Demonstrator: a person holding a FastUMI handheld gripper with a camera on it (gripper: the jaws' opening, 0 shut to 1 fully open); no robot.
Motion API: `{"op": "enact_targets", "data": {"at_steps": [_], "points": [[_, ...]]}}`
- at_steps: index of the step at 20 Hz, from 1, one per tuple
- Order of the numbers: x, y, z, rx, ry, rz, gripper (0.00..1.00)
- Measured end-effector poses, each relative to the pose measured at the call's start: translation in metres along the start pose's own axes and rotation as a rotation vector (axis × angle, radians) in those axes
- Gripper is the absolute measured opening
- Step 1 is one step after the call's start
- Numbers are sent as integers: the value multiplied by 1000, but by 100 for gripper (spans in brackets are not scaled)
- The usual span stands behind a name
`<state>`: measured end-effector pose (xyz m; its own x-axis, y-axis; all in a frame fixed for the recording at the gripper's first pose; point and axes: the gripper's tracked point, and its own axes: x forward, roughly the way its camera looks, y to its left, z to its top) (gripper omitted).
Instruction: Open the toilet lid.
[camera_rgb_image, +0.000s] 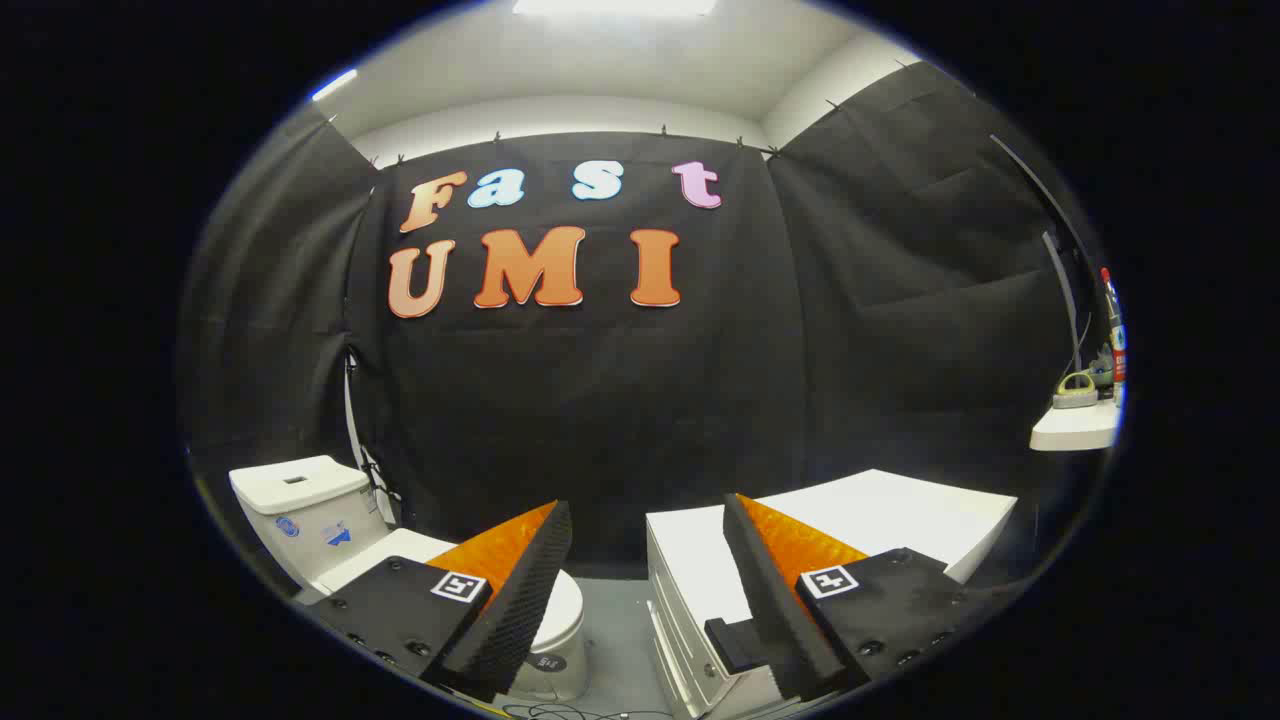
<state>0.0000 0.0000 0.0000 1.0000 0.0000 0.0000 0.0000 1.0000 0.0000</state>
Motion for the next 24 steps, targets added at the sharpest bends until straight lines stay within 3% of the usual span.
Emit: {"op": "enact_targets", "data": {"at_steps": [6, 24], "points": [[-3, -12, 7, 26, -20, -37, 98], [-3, 5, 4, -17, -7, 4, 97]]}}
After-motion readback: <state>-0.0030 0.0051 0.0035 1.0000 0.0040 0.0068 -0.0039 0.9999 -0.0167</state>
